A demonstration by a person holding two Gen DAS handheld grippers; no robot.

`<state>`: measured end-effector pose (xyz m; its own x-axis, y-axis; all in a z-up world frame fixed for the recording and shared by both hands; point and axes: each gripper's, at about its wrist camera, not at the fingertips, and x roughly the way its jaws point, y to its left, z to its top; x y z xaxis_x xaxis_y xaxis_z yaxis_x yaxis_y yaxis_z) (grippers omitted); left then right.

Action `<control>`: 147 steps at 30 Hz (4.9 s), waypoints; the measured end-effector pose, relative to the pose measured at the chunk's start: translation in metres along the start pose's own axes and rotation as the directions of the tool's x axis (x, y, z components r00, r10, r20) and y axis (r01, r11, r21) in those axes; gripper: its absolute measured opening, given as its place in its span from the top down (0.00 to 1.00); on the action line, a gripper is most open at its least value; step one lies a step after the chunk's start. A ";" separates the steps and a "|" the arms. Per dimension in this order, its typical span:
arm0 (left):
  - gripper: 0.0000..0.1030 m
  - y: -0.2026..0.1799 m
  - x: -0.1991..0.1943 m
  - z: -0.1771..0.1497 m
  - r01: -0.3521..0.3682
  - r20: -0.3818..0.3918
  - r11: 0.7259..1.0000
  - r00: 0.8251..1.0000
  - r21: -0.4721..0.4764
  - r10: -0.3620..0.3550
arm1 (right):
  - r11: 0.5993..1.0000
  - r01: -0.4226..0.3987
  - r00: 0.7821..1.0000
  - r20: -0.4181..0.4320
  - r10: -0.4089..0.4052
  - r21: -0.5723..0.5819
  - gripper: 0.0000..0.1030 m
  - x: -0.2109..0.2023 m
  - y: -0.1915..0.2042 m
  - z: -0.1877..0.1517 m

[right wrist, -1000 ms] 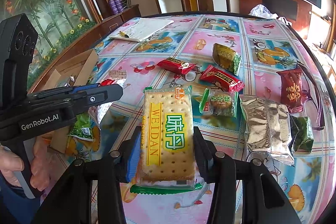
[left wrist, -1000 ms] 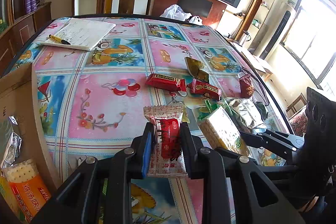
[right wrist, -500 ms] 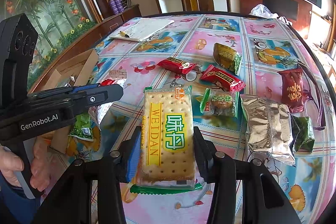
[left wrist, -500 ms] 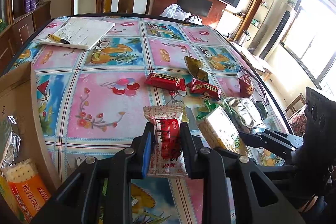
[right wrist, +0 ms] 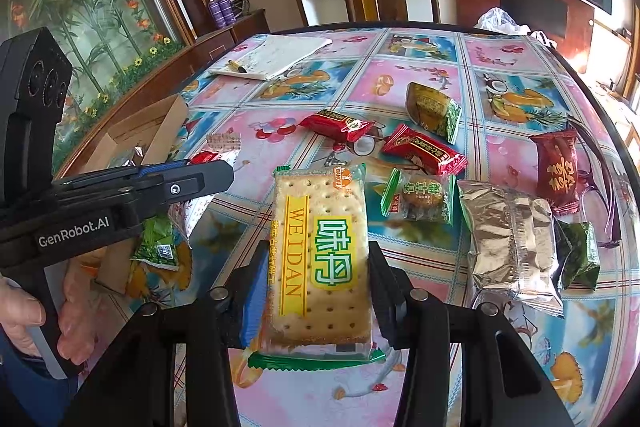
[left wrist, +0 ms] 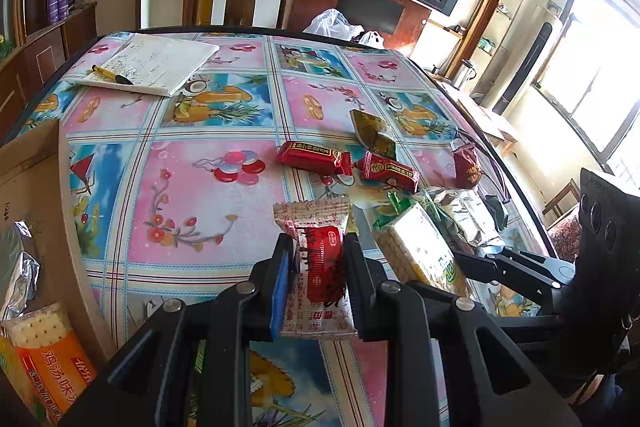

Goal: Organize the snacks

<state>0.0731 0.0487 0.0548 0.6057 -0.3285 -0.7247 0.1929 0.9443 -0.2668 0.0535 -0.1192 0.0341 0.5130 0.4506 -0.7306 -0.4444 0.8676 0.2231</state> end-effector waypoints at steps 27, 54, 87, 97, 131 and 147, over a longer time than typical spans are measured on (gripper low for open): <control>0.76 0.080 -0.123 -0.029 -0.041 0.204 0.980 0.976 -0.196 0.082 | 0.987 -0.159 0.981 0.110 0.158 0.006 0.52 -0.013 0.073 0.018; 0.76 0.166 -0.128 -0.105 -0.164 0.154 0.926 0.962 -0.341 0.227 | 0.947 -0.302 0.953 -0.046 0.299 -0.106 0.52 0.076 0.210 0.032; 0.47 0.169 -0.152 -0.115 -0.303 0.265 0.860 0.863 -0.410 0.431 | 0.925 -0.379 0.925 -0.049 0.377 -0.043 0.50 0.098 0.228 0.043; 0.30 0.166 -0.167 -0.120 -0.312 0.330 0.848 0.820 -0.429 0.468 | 0.913 -0.406 0.914 -0.026 0.405 -0.033 0.45 0.087 0.224 0.046; 0.21 0.146 -0.195 -0.127 -0.317 0.456 0.847 0.734 -0.426 0.504 | 0.978 -0.155 0.950 0.294 0.109 0.137 0.32 -0.056 -0.003 0.025; 0.23 0.038 -0.052 -0.026 -0.195 -0.053 0.975 0.980 -0.104 0.190 | 0.885 -0.195 0.922 0.388 0.018 0.423 0.33 -0.110 -0.113 0.008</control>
<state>0.0289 0.1012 0.0664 0.5898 -0.1434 -0.7947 -0.0105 0.9827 -0.1852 0.0535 -0.2649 0.0947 0.7496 0.5123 -0.4192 -0.1825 0.7687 0.6131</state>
